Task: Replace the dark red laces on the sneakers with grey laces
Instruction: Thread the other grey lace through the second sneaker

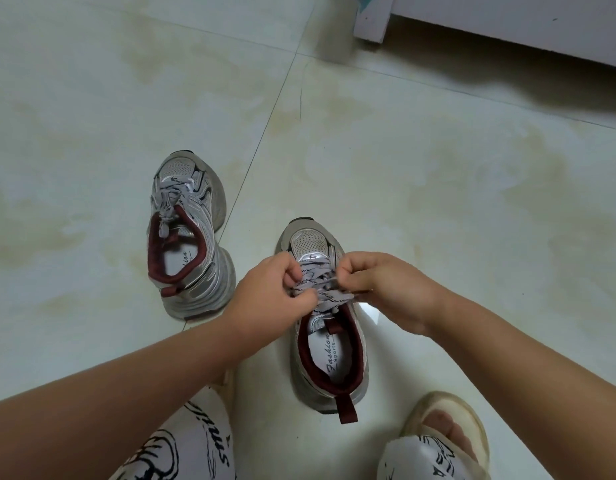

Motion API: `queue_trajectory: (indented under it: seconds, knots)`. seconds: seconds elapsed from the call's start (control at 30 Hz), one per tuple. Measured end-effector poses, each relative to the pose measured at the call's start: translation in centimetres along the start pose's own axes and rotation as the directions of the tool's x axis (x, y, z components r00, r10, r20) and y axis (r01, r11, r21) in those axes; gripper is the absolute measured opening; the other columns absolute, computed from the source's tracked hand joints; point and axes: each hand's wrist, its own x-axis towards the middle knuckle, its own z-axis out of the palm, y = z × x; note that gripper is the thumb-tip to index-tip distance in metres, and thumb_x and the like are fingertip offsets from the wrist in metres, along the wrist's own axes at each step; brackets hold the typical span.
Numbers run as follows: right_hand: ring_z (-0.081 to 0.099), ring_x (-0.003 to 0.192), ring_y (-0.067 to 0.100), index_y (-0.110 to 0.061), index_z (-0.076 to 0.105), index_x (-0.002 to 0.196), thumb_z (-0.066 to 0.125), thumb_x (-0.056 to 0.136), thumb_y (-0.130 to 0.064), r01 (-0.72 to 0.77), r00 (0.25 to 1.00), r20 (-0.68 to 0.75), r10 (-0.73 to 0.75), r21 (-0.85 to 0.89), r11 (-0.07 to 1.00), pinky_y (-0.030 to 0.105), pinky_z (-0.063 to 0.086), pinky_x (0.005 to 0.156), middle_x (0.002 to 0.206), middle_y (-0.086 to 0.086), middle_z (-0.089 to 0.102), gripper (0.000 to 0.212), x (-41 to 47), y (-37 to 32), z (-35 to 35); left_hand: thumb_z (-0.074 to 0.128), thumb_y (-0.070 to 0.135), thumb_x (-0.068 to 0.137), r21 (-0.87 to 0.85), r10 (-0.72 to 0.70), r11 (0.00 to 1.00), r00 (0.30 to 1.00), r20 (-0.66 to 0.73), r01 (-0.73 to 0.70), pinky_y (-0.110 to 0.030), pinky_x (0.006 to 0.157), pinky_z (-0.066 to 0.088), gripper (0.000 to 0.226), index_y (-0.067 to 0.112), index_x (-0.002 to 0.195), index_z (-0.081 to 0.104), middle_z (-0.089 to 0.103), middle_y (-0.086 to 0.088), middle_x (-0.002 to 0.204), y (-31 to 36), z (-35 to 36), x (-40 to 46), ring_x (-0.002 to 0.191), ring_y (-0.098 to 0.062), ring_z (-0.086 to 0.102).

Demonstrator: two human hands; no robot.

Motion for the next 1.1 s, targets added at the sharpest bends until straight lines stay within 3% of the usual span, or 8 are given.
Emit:
queue_trajectory:
  seconds: [0.1,0.2,0.33,0.47,0.6,0.8,1.0,1.1]
  knots:
    - [0.044,0.066,0.014,-0.008,0.046,0.062,0.042,0.087,0.001,-0.046,0.997,-0.044,0.056,0.195,0.98,0.019,0.039,0.058,0.07,0.006,0.044,0.027,-0.5,1.2,-0.3,0.067,0.023,0.075,-0.012,-0.019,1.0,1.0,-0.01,0.019,-0.03,0.061,0.038,0.019,0.024,0.074,0.048,0.047,0.004,0.072,0.1,0.4,0.0,0.06,-0.014,0.039]
    - [0.047,0.069,0.018,0.007,0.056,0.073,0.057,0.087,-0.021,-0.07,0.992,-0.114,0.056,-0.13,0.989,0.027,0.041,0.065,0.071,0.01,0.05,0.032,-0.2,1.4,0.1,0.067,0.028,0.075,0.093,-0.001,0.996,1.0,-0.021,0.003,-0.024,0.062,0.038,0.02,0.025,0.077,0.048,0.047,0.008,0.074,0.5,0.9,-0.5,0.062,-0.01,0.042]
    - [0.037,0.054,0.013,-0.011,0.044,0.057,0.062,0.086,-0.02,-0.029,0.992,-0.115,-0.047,-0.584,0.812,0.024,0.033,0.056,0.056,0.001,0.042,0.035,0.1,-0.1,1.0,0.069,0.035,0.071,0.209,0.022,0.978,1.0,-0.012,-0.019,-0.026,0.064,0.041,0.029,0.023,0.086,0.047,0.045,0.009,0.078,0.9,0.9,-0.8,0.066,-0.01,0.046]
    - [0.046,0.061,0.014,-0.013,0.046,0.062,0.053,0.09,-0.007,-0.034,0.999,-0.038,0.031,-0.082,0.996,0.028,0.042,0.064,0.063,0.002,0.049,0.03,-0.4,-0.1,0.1,0.064,0.029,0.073,0.215,0.019,0.977,0.999,-0.044,-0.009,-0.027,0.066,0.042,0.022,0.021,0.084,0.047,0.048,0.007,0.082,1.0,1.2,-0.9,0.07,-0.014,0.051]
    - [0.049,0.074,0.015,-0.014,0.048,0.059,0.047,0.09,-0.007,-0.124,0.989,-0.017,0.145,0.425,0.897,0.027,0.042,0.069,0.067,0.001,0.05,0.031,-1.4,1.8,-1.0,0.063,0.027,0.073,0.192,0.019,0.981,0.997,-0.076,-0.004,-0.025,0.064,0.04,0.018,0.02,0.08,0.049,0.048,0.004,0.08,0.9,1.4,-1.2,0.071,-0.017,0.051]
    - [0.05,0.064,0.011,0.001,0.061,0.076,0.059,0.089,-0.032,-0.085,0.992,-0.102,0.07,-0.156,0.984,0.015,0.042,0.056,0.072,0.004,0.058,0.035,-0.6,1.4,-0.4,0.062,0.029,0.073,0.276,0.08,0.96,0.992,-0.1,-0.049,-0.019,0.058,0.035,0.019,0.021,0.078,0.045,0.045,0.007,0.078,1.1,1.6,-1.4,0.066,-0.013,0.05]
    - [0.045,0.059,0.009,-0.014,0.046,0.056,0.052,0.09,-0.01,-0.067,0.997,-0.033,0.076,0.23,0.971,0.024,0.036,0.066,0.058,-0.003,0.049,0.035,-1.1,2.1,-0.6,0.061,0.02,0.074,0.192,0.031,0.981,0.994,-0.107,-0.01,-0.028,0.06,0.037,0.018,0.02,0.073,0.043,0.046,0.004,0.068,1.2,1.4,-1.3,0.066,-0.02,0.049]
    - [0.046,0.06,0.012,-0.015,0.052,0.058,0.052,0.091,-0.017,-0.113,0.974,-0.182,0.138,0.141,0.984,0.025,0.038,0.064,0.061,-0.002,0.052,0.033,-1.1,3.0,-0.4,0.061,0.021,0.076,0.213,0.055,0.976,0.995,-0.087,-0.035,-0.027,0.06,0.038,0.017,0.021,0.077,0.044,0.044,0.005,0.073,1.3,1.4,-1.5,0.066,-0.017,0.049]
